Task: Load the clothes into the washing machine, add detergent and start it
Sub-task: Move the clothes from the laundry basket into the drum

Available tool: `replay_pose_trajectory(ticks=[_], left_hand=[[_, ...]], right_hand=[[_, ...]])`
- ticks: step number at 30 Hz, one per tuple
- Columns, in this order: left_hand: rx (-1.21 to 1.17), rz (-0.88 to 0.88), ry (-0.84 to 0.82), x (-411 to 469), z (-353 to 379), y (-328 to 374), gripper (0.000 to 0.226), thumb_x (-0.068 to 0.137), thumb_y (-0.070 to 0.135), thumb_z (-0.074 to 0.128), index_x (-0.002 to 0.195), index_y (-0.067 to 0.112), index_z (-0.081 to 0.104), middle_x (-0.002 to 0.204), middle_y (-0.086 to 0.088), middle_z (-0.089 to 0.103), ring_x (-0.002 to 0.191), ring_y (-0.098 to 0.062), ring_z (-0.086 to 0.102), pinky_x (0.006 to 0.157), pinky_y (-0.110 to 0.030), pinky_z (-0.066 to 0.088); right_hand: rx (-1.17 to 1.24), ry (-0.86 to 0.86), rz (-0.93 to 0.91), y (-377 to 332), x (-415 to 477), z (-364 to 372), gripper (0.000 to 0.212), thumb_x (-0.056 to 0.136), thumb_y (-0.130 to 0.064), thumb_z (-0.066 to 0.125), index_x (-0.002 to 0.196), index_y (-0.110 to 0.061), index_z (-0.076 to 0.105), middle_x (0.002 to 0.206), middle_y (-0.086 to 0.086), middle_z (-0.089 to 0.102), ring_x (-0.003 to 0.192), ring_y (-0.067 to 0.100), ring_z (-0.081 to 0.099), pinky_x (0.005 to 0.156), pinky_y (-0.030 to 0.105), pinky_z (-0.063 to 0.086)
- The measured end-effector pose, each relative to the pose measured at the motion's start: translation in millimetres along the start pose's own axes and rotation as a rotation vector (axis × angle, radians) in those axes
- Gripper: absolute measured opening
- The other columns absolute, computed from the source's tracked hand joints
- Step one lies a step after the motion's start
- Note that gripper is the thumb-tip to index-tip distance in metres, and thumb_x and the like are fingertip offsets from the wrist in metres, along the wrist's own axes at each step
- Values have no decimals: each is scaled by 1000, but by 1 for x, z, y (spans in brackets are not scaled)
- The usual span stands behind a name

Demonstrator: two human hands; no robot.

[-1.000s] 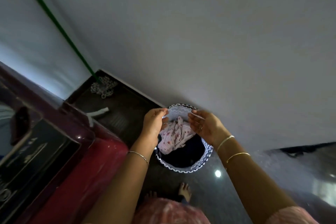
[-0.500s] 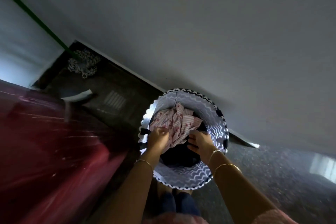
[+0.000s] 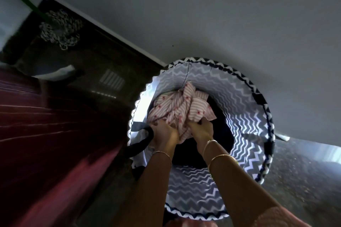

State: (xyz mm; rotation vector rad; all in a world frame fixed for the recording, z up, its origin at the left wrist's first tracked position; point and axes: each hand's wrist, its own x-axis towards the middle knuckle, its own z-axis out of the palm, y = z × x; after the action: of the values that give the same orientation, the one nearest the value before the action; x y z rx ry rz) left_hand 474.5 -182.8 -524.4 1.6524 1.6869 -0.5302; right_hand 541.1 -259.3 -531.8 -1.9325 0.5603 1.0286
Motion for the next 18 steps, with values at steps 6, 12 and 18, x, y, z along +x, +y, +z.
replay_pose_trajectory(ticks=[6,12,18], left_hand=[[-481,243,34,-42,-27,7,38,93,17,54,130,12,50,124,-10,61,115,-28,57,92,-29,44],[-895,293,-214,-124,-99,21,22,94,21,59,114,14,60,116,-12,68,107,-29,65,93,-45,51],[-1176,412,-485,-228,-216,29,31,87,18,61,116,7,60,114,-13,68,103,-28,64,86,-43,50]], right_hand=[[441,-25,124,-31,-45,-19,11,81,-15,60,89,-9,64,58,2,62,53,14,56,49,18,44],[810,-229,100,-77,-143,-72,41,81,-15,47,42,-20,38,33,-6,33,28,7,31,35,13,26],[932,-509,-5,-115,-263,-122,39,93,-25,41,101,0,69,99,21,70,88,30,68,84,41,55]])
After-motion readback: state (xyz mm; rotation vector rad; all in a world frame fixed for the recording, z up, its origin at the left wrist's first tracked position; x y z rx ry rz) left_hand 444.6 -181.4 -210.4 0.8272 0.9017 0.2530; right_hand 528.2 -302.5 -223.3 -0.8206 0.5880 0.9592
